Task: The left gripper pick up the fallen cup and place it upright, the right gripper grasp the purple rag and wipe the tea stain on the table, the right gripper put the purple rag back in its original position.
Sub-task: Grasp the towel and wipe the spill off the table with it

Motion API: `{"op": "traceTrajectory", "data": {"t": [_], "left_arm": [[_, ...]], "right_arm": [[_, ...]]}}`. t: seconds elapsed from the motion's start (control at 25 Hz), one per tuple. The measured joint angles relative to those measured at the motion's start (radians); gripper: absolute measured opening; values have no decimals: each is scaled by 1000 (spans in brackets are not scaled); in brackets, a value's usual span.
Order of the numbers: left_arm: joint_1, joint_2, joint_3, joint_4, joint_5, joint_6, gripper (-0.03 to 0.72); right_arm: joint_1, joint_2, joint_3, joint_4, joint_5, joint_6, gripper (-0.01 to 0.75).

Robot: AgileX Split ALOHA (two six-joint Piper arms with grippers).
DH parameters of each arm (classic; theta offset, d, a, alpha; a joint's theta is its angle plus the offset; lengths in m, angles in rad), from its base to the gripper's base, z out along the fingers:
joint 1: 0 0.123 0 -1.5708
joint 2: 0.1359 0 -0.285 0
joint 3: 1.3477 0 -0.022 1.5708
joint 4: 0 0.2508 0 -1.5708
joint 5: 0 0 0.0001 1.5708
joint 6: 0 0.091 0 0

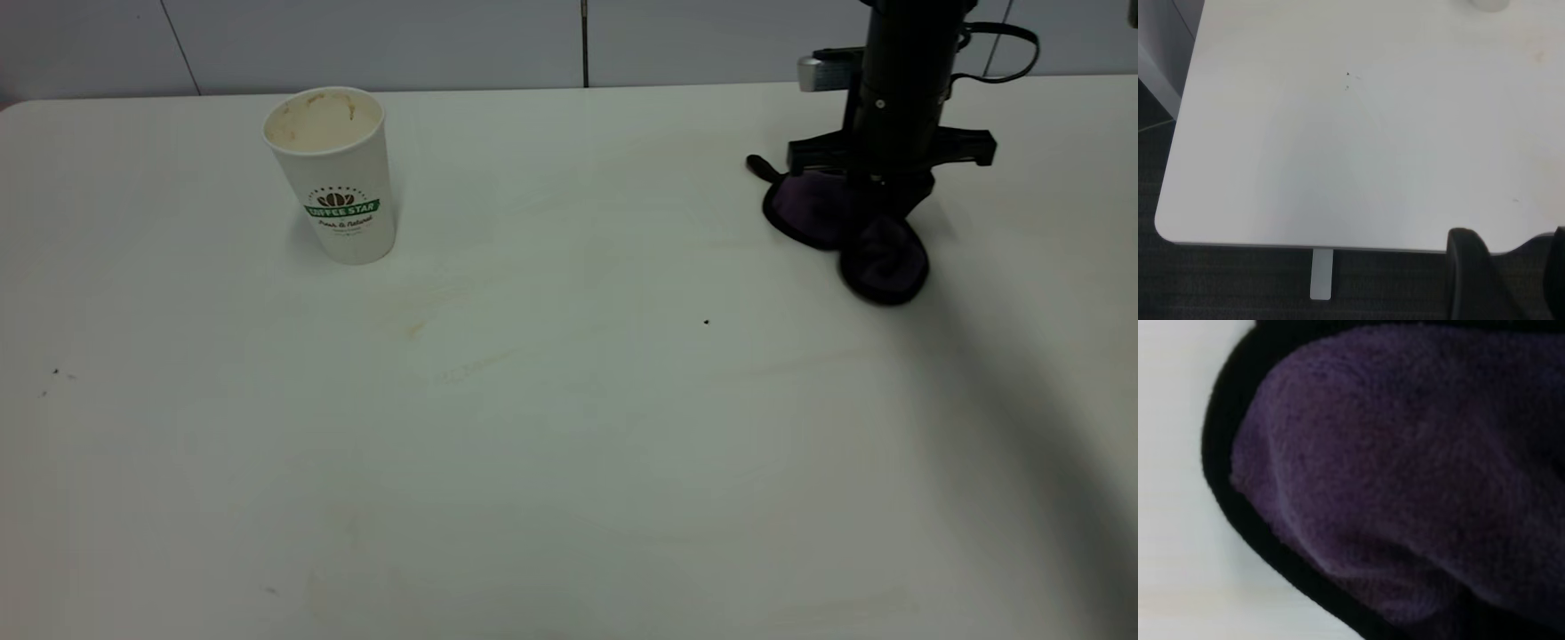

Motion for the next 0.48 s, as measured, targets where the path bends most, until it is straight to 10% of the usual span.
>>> {"op": "traceTrajectory", "data": {"t": [0.24, 0.48], "left_arm": [[0, 0, 0, 0, 0, 0, 307], [0, 0, 0, 0, 0, -1, 307]], "right_arm": [[-40, -8, 0, -32, 22, -29, 174], [-45, -54, 14, -71, 32, -108, 554]]}}
